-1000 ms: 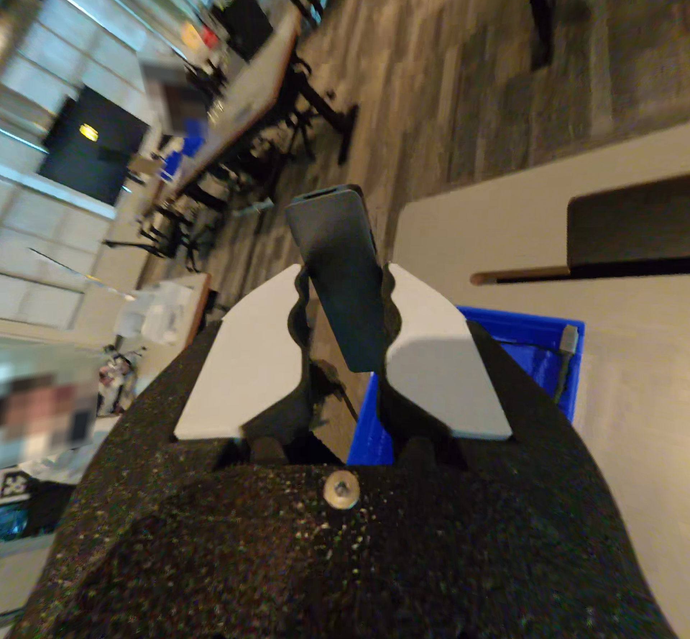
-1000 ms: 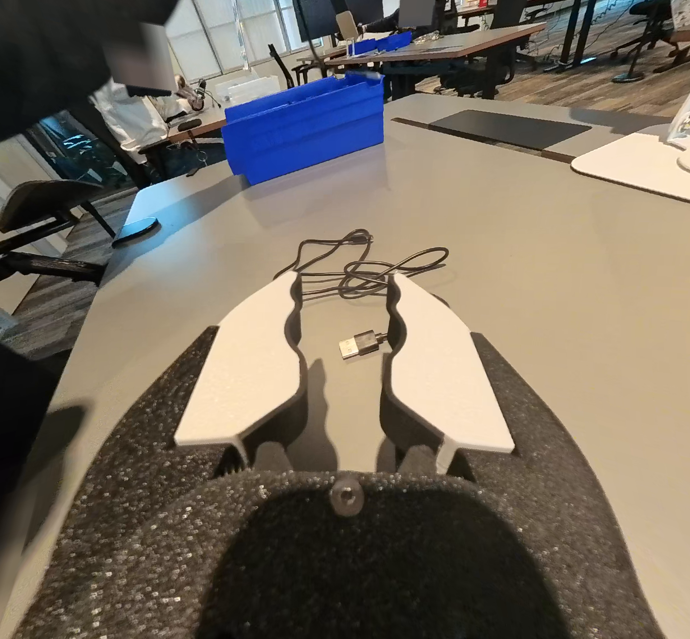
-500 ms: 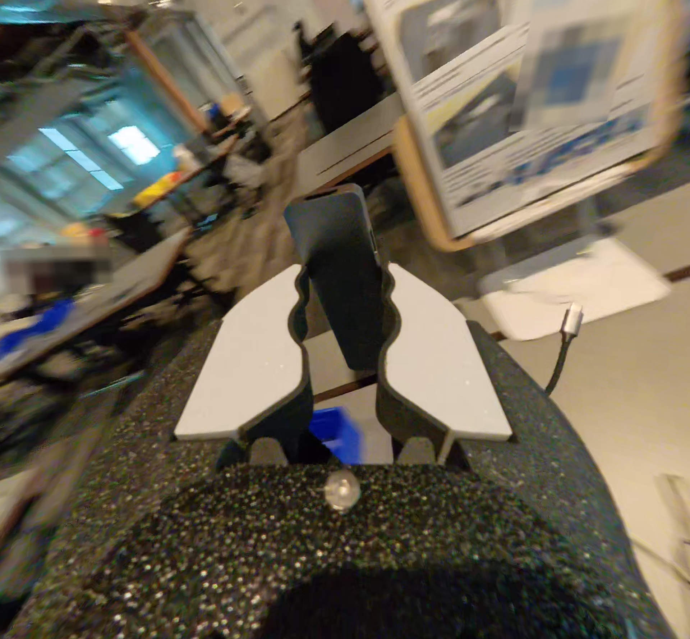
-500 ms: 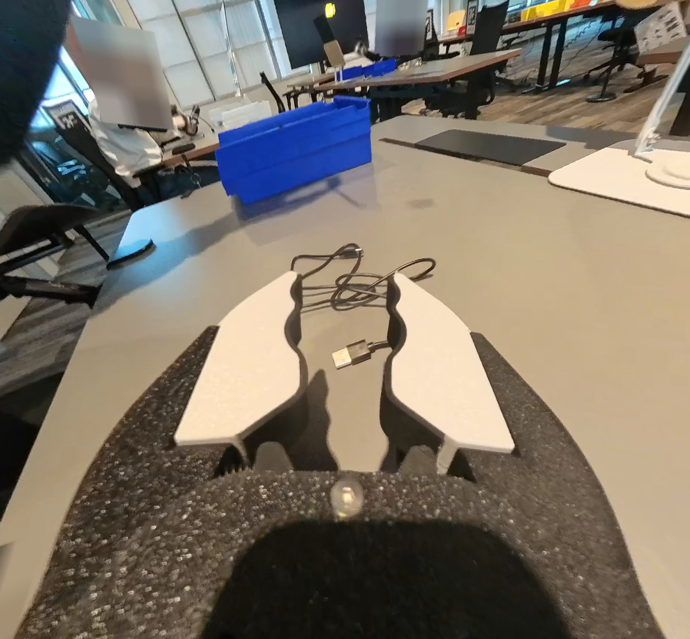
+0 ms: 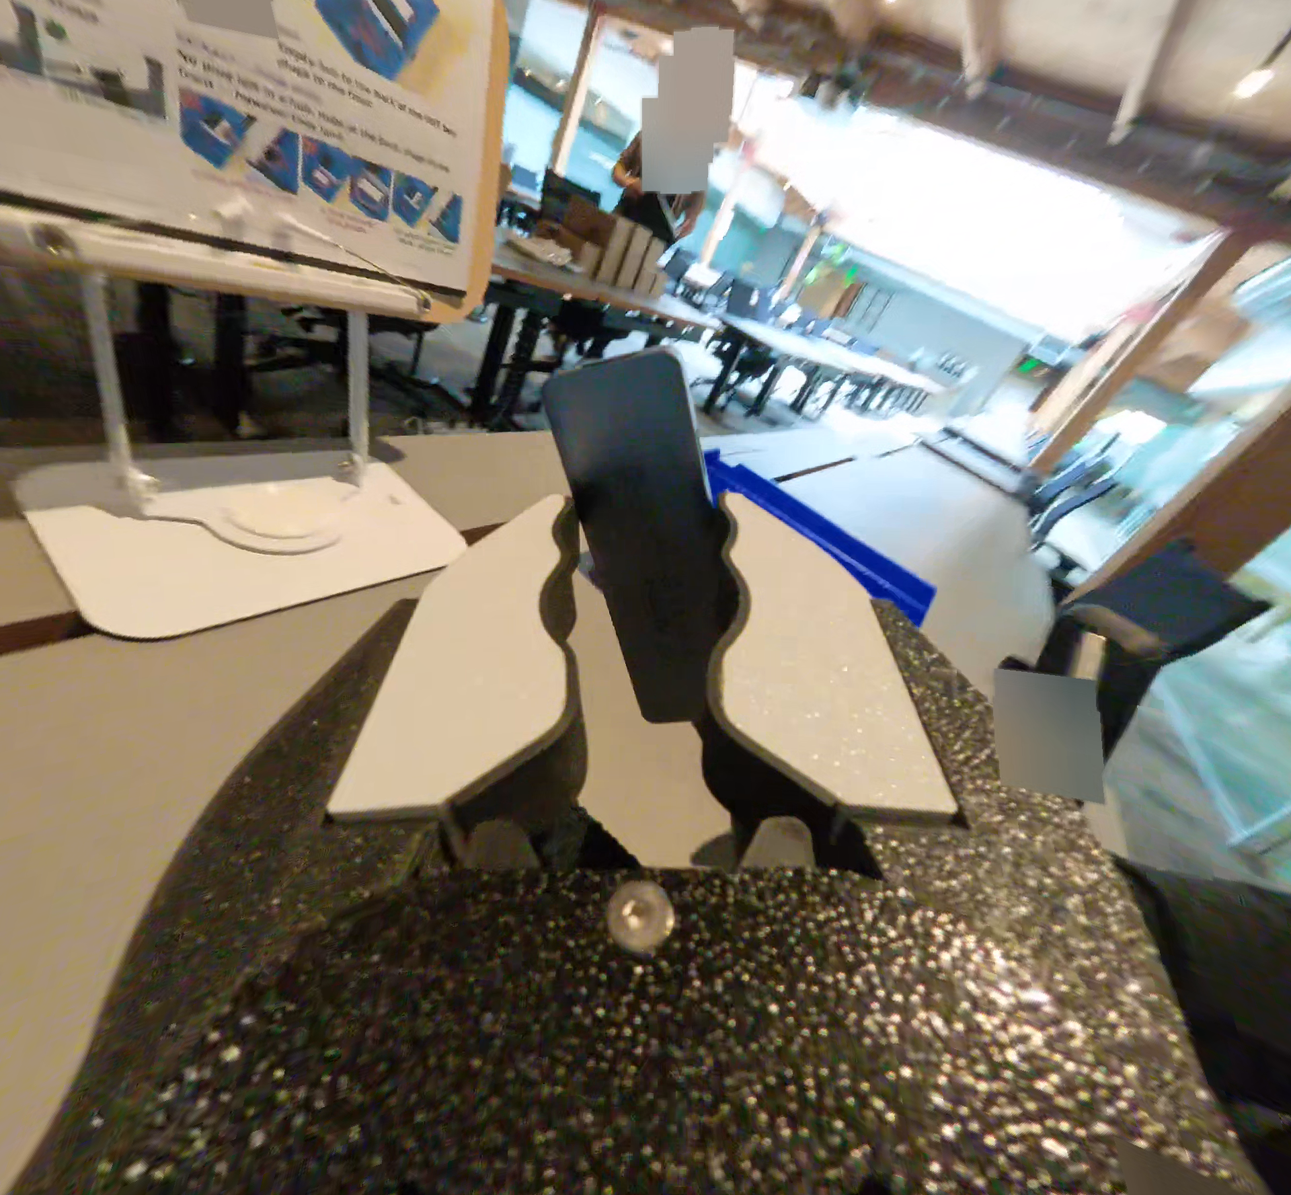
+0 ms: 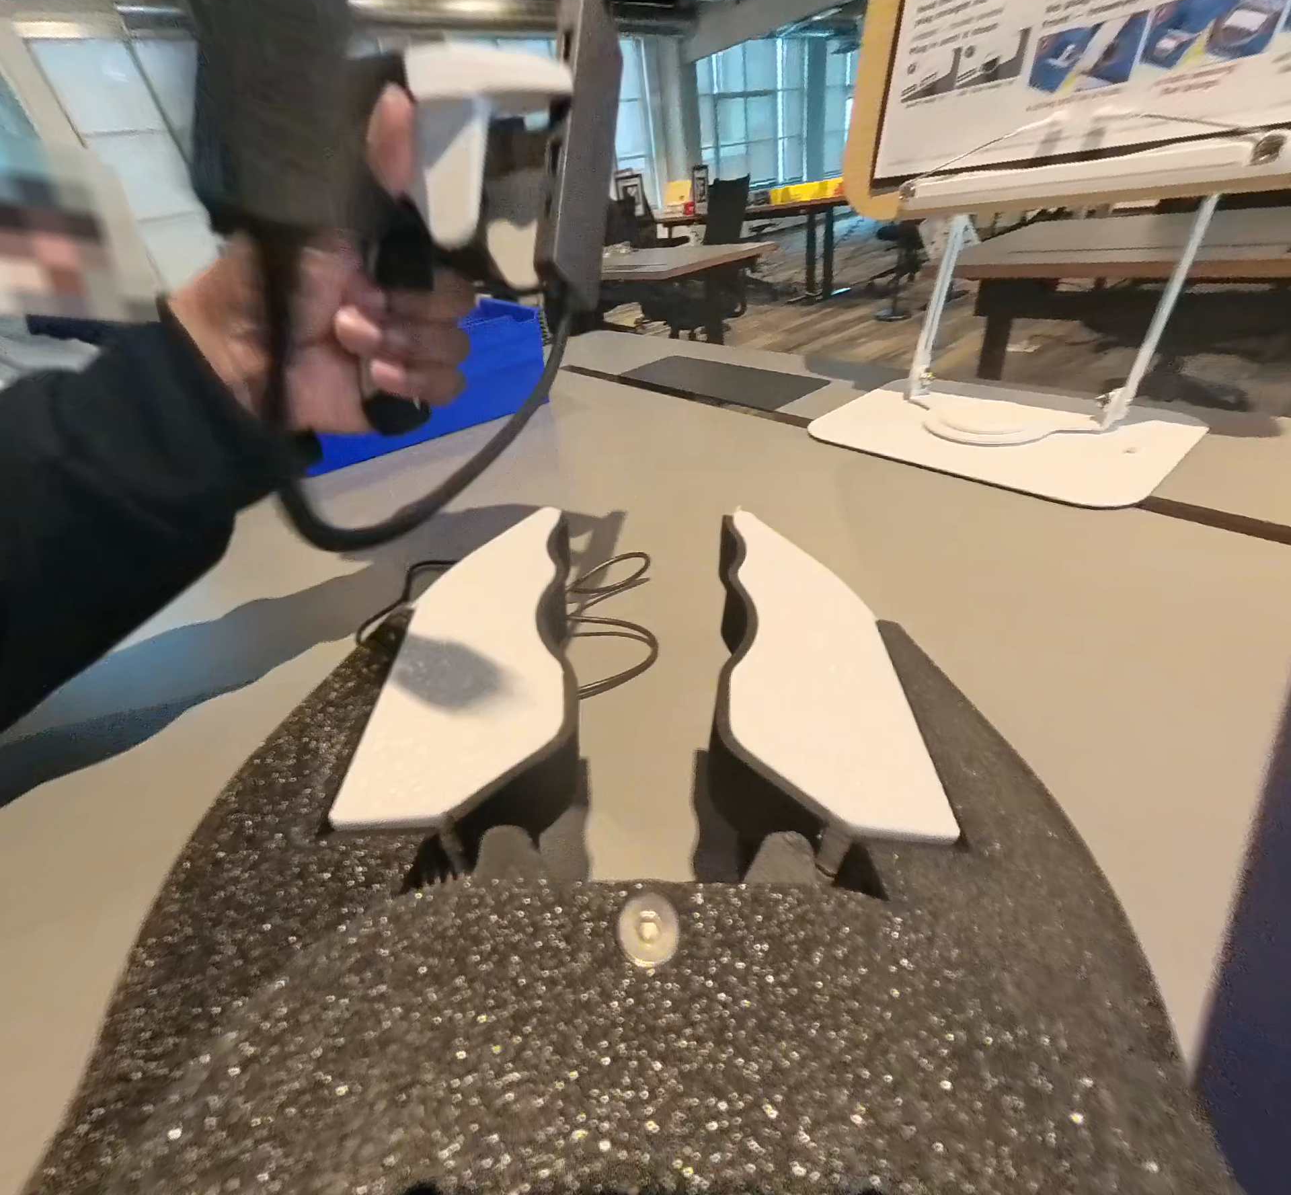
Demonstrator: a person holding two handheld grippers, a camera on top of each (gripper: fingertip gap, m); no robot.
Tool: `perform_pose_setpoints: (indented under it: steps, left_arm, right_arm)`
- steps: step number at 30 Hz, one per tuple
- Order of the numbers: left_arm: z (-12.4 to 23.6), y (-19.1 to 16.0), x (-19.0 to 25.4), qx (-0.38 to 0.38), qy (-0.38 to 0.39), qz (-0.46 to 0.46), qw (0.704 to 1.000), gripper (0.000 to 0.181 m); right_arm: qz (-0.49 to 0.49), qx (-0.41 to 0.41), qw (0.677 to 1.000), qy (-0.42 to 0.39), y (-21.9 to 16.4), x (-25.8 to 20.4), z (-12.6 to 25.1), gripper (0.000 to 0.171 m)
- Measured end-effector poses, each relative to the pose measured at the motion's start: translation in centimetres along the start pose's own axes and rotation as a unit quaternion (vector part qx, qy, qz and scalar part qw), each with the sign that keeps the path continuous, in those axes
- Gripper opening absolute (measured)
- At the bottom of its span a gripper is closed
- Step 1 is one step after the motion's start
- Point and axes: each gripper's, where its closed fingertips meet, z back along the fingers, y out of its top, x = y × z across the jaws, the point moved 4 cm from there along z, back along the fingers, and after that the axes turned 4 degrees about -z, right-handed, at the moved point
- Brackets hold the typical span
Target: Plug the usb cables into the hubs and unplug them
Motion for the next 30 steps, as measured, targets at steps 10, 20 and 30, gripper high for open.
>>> perform_pose_setpoints:
  steps: [10, 20, 30]
  left_arm:
    - [2.3, -3.2, -3.0, 0.082, -0.093, 0.137, 0.983, 0.035]
    - [0.5, -5.2, 0.8, 0.058, -0.197, 0.171, 0.964, 0.036]
    - [-0.8, -6.6, 4.7, 0.05, -0.297, 0.189, 0.935, 0.035]
  right_arm:
    - [0.069, 0.036, 0.997, -0.002, 1.2, -0.1, 0.4, 0.04]
    - [-0.104, -0.058, 0.975, 0.185, 0.8, -3.5, -5.4, 0.041]
    - [-0.26, -0.057, 0.916, 0.301, 0.3, -4.0, -5.1, 0.043]
